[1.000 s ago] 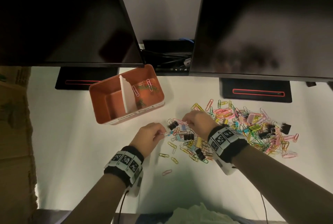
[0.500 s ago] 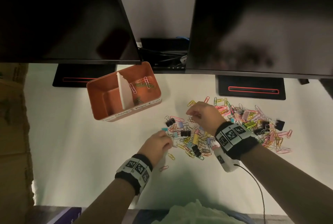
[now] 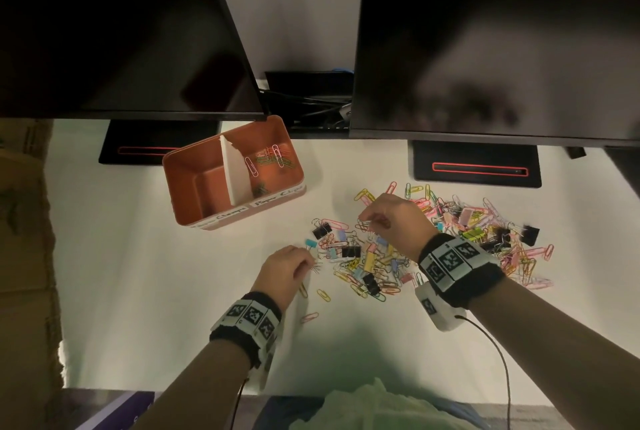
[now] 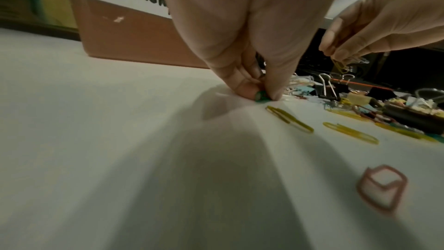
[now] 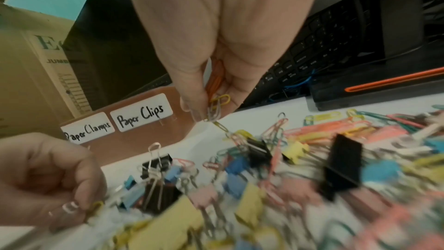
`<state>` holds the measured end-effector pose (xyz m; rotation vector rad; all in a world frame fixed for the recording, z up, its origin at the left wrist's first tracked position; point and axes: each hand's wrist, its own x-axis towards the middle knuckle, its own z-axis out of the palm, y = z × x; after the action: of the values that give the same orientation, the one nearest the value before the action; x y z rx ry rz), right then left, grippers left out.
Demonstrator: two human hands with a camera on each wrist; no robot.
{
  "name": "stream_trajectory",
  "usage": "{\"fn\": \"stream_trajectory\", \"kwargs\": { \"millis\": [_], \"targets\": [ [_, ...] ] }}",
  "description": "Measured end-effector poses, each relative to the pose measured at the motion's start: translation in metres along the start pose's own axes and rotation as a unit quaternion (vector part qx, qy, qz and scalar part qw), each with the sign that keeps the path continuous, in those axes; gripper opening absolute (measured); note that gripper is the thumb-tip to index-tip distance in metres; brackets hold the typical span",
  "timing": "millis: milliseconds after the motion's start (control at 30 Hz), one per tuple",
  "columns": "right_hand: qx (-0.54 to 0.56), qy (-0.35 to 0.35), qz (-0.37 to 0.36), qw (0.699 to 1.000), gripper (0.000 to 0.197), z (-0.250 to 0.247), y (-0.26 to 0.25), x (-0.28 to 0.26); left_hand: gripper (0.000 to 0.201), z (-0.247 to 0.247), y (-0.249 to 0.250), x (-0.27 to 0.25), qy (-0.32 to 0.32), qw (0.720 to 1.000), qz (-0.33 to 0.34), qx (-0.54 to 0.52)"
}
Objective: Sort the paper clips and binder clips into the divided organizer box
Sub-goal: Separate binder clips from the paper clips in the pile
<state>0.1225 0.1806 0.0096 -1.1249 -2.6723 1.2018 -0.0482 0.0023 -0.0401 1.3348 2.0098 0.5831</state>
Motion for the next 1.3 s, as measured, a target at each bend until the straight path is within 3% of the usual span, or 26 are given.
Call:
{"fn": "stream_trajectory", "kwargs": {
  "millis": [167,300,400,500,633,700,800,867,933,1033,1167,1300],
  "targets": [
    [0.024,0.023,-0.094,0.995,0.022,-0.014,-0.042,0.023,0.018,-0.039,0.020,-0.001,0.054,0.994,-0.008,-0.099],
    [0.066,0.043,-0.170,0.982,0.016,-0.018,-0.097,0.064,0.013,-0.104,0.043,0.016,0.182,0.970,-0.005,-0.159],
    [0.075,0.058,-0.180,0.979,0.015,-0.010,-0.127,0.095,0.011,-0.140,0.050,0.039,0.238,0.955,-0.054,-0.172],
    [0.043,0.020,-0.137,0.989,0.026,-0.003,-0.134,0.109,0.021,-0.151,0.049,0.053,0.210,0.965,-0.090,-0.129],
    [0.064,0.055,-0.143,0.986,0.025,-0.005,-0.108,0.092,0.021,-0.130,0.049,0.037,0.170,0.984,-0.005,-0.053],
    [0.025,0.069,-0.112,0.991,0.023,-0.004,-0.080,0.076,0.019,-0.106,0.048,0.025,0.101,0.993,0.017,-0.062],
    [-0.052,-0.009,-0.018,0.998,0.028,0.005,-0.036,0.054,0.032,-0.066,0.039,0.021,-0.008,0.999,-0.006,-0.039],
    [-0.081,-0.074,0.004,0.994,0.033,0.015,-0.021,0.042,0.040,-0.044,0.035,0.027,-0.036,0.999,-0.028,-0.024],
    [-0.099,-0.100,-0.010,0.990,0.034,0.026,-0.017,0.036,0.040,-0.030,0.035,0.036,-0.034,0.998,-0.048,-0.024],
    [-0.102,-0.082,-0.026,0.991,0.031,0.039,-0.018,0.035,0.026,-0.017,0.035,0.047,-0.014,0.997,-0.070,-0.014],
    [-0.077,-0.072,0.004,0.994,0.025,0.046,-0.018,0.041,0.010,-0.011,0.033,0.051,0.025,0.994,-0.106,-0.017],
    [-0.083,-0.084,0.026,0.993,0.023,0.040,-0.010,0.045,0.021,-0.020,0.026,0.043,0.077,0.985,-0.143,-0.054]
  ]
}}
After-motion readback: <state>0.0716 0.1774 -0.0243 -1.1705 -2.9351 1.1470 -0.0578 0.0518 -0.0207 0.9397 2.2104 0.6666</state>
